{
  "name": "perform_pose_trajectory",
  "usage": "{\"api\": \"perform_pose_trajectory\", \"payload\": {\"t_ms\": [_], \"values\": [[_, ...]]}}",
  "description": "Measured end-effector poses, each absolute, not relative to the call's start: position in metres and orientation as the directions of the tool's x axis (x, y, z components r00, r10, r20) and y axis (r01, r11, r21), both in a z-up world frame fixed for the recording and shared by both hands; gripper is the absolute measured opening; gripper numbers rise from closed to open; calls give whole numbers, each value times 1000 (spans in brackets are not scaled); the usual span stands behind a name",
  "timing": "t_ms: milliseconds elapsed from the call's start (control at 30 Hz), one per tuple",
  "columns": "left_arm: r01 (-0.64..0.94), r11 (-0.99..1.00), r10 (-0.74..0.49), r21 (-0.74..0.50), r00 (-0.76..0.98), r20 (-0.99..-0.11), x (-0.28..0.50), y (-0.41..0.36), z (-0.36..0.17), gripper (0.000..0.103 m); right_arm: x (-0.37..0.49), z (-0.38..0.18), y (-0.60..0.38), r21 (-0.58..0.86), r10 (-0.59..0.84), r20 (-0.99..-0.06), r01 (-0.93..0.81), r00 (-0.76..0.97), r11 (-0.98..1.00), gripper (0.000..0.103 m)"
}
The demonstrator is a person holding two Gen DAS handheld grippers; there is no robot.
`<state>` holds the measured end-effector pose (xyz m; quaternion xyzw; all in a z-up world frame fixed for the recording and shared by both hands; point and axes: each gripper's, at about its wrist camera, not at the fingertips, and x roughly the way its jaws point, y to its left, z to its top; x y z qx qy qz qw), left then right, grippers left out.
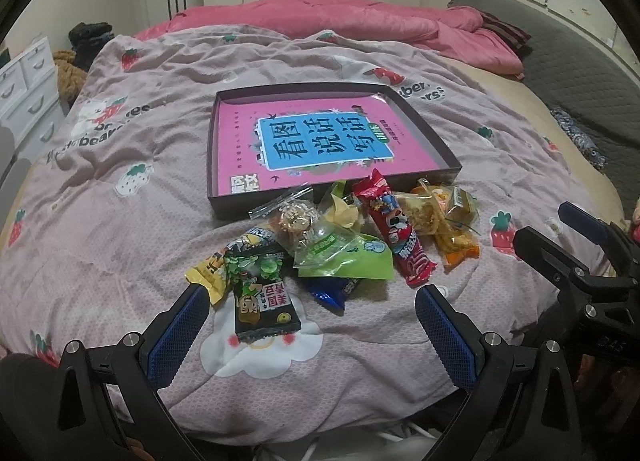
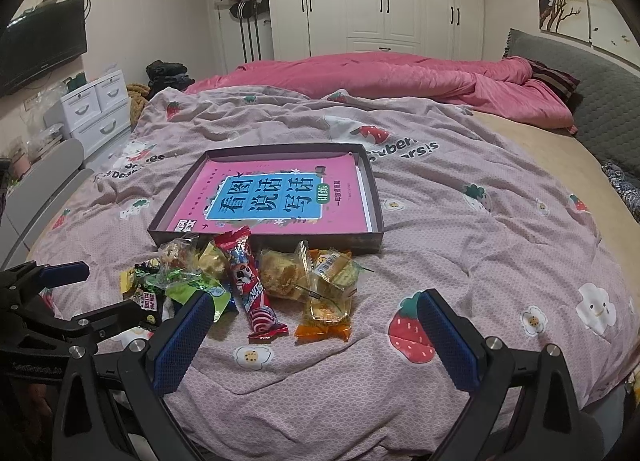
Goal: Organize snacks
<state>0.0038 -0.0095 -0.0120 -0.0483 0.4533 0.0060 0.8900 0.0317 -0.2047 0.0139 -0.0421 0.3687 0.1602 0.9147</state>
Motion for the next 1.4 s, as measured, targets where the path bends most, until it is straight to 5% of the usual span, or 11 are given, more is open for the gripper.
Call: {"api": "perform_pose_trajectory", "payload": {"t_ms": [1400], "values": [[-209,968,-41,-138,409,-911,24,59,-62,102,64,-6,-214,134,307,-731,-314,609,940,102]]}}
